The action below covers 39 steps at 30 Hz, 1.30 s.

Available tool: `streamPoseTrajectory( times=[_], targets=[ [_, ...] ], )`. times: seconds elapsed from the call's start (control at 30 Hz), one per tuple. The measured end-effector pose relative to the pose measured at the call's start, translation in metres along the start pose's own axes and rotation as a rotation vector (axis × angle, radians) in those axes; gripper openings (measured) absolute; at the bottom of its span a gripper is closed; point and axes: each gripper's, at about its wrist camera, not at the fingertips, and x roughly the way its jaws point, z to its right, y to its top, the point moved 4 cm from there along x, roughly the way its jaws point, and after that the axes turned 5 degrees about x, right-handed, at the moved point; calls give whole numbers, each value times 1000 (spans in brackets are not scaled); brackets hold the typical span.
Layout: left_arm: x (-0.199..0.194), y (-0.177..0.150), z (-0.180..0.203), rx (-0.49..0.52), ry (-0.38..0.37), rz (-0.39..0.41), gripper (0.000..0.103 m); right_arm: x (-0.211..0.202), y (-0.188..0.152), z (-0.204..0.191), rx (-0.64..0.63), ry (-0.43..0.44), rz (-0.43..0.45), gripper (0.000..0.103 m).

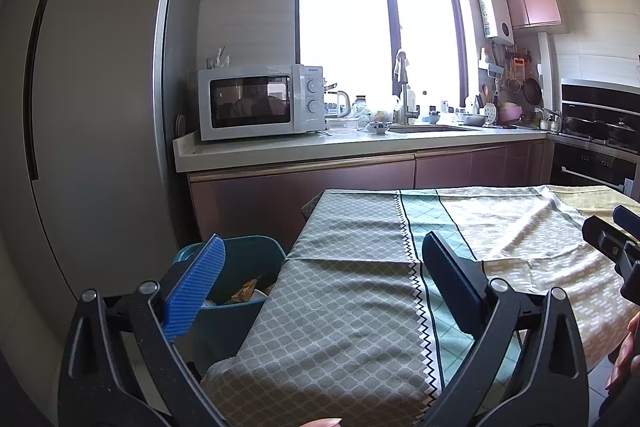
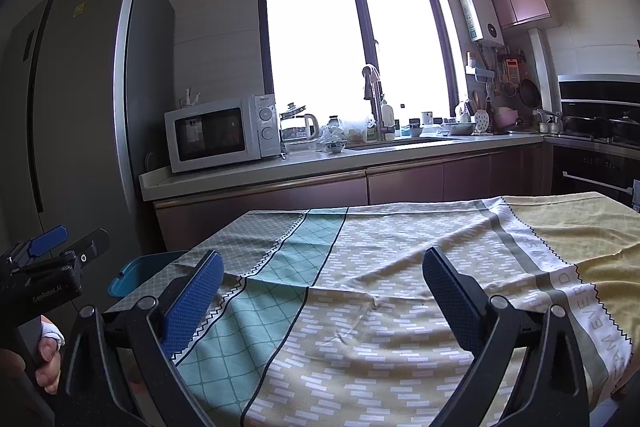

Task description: Collect trash

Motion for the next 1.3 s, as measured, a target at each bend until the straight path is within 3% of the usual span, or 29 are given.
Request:
streamPoseTrajectory(
  times=[1.3],
  targets=[
    [3, -1, 5, 1, 5, -8, 97, 1, 4, 6, 1, -3, 5, 96]
  ],
)
